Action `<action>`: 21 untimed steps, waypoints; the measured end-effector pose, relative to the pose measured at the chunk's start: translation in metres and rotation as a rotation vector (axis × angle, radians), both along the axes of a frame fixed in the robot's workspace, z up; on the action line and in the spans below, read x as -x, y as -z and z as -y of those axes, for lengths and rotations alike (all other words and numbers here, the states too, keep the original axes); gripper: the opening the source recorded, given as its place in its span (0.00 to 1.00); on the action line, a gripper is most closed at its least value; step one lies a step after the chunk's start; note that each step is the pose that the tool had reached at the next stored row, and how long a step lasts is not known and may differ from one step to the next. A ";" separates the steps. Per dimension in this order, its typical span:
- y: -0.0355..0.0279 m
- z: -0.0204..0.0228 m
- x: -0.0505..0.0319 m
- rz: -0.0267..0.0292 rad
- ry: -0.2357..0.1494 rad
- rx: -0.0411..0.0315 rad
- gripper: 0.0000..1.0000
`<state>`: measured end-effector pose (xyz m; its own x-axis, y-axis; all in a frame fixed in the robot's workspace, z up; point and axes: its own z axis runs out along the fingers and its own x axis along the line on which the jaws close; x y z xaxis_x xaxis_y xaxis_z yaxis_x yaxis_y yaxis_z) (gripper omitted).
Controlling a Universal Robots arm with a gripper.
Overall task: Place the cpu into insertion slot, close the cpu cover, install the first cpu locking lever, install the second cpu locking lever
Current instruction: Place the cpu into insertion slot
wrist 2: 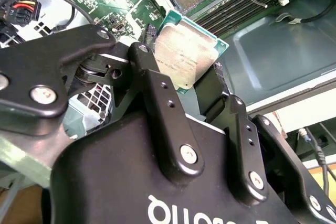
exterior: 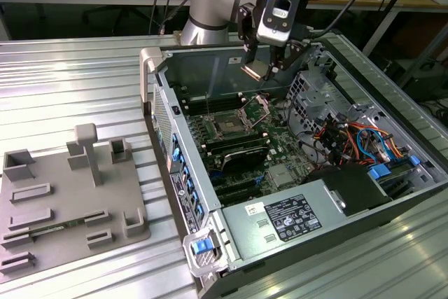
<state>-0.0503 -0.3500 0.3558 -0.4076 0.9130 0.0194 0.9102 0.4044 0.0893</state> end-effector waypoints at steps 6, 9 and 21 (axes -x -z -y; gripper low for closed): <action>0.0002 0.0000 0.0000 0.0000 0.048 0.0000 0.55; 0.0003 0.0000 0.0000 0.0000 0.072 0.0001 0.55; 0.0004 0.0000 0.0000 0.0000 0.143 0.0000 0.55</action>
<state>-0.0503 -0.3500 0.3555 -0.2730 0.9618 0.0194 0.9586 0.2703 0.0893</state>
